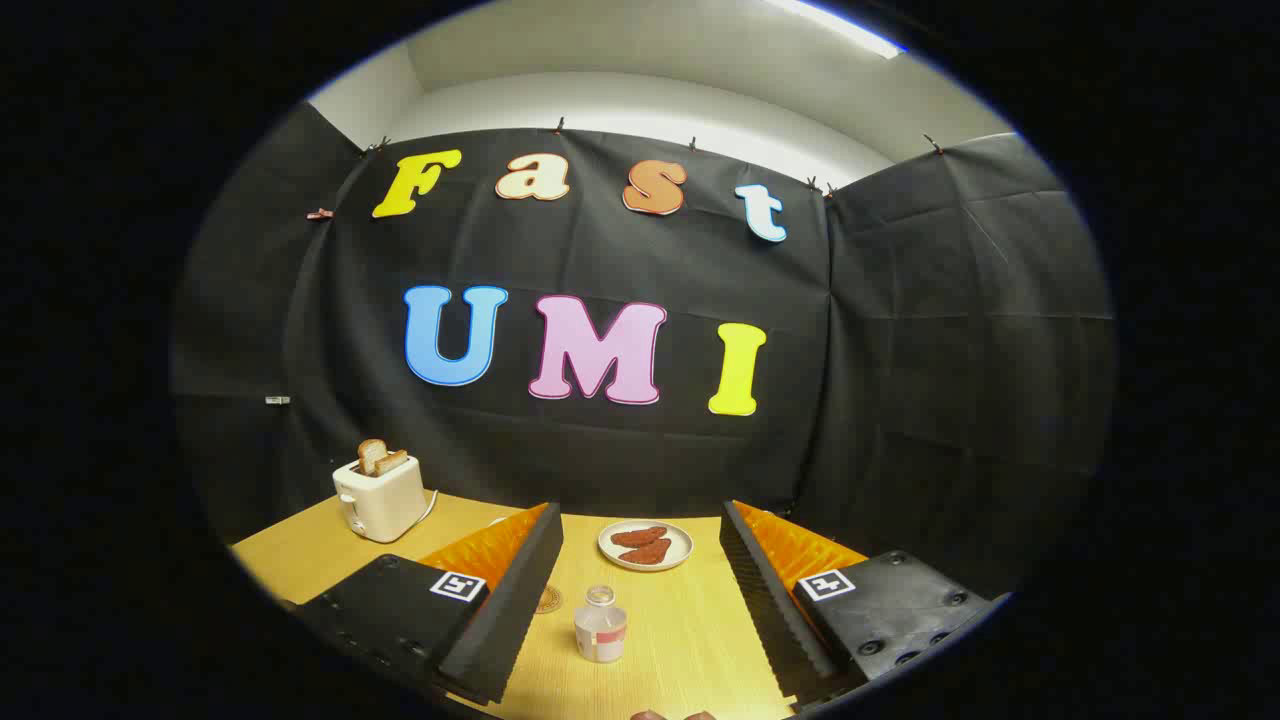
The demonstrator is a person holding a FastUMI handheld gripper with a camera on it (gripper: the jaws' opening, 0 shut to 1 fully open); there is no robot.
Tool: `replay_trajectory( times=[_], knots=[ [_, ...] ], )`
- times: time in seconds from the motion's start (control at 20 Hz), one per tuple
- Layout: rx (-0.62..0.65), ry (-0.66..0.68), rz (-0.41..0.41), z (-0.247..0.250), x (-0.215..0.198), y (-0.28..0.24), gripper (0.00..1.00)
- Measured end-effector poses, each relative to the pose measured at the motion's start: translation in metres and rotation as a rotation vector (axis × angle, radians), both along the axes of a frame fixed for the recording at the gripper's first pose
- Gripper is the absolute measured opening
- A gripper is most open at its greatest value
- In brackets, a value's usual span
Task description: Take the bottle from table, then pour the juice into the cup, finally place the bottle on the coaster
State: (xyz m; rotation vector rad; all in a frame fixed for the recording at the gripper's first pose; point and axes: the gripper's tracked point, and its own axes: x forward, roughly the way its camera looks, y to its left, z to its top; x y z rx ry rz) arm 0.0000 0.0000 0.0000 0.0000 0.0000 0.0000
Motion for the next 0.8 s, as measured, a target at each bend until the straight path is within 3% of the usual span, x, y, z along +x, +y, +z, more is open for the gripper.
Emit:
replay_trajectory(
  times=[0.8],
  knots=[
    [0.005,0.046,0.024,-0.028,0.011,-0.017,0.97]
  ],
)
